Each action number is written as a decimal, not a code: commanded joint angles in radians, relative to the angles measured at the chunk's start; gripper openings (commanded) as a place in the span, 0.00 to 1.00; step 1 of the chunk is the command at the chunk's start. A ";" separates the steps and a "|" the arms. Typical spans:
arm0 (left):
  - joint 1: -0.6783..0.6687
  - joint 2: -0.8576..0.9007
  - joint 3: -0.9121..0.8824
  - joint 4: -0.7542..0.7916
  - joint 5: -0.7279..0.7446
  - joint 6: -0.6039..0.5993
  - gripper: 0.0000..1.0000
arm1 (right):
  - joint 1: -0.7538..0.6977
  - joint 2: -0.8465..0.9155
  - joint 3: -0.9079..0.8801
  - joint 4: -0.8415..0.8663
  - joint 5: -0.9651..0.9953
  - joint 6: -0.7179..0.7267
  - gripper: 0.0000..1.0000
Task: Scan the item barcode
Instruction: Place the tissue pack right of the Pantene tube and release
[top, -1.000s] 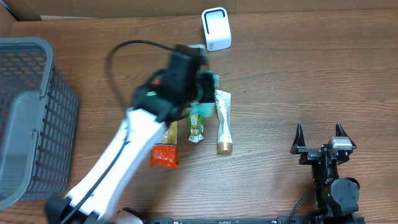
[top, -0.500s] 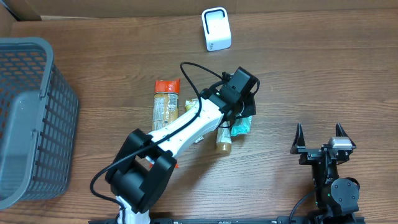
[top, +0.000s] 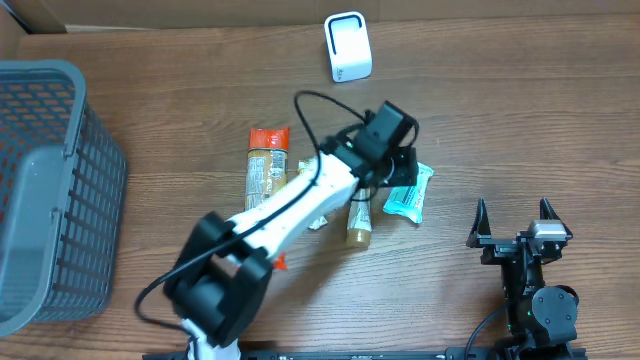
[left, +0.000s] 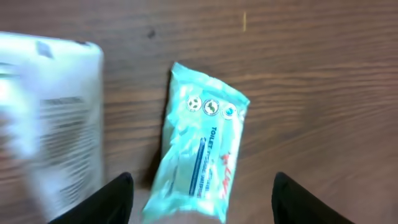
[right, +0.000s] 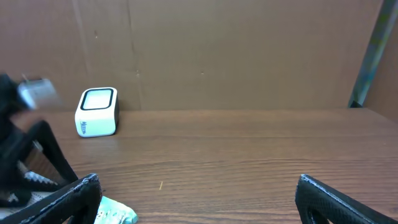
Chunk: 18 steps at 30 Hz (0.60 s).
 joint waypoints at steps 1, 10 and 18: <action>0.073 -0.195 0.129 -0.126 -0.031 0.143 0.64 | 0.006 -0.007 -0.010 0.008 0.002 -0.004 1.00; 0.397 -0.570 0.232 -0.550 -0.036 0.372 0.64 | 0.006 -0.007 -0.010 0.008 0.002 -0.004 1.00; 0.842 -0.919 0.202 -0.752 -0.055 0.642 0.65 | 0.006 -0.007 -0.010 0.008 0.002 -0.004 1.00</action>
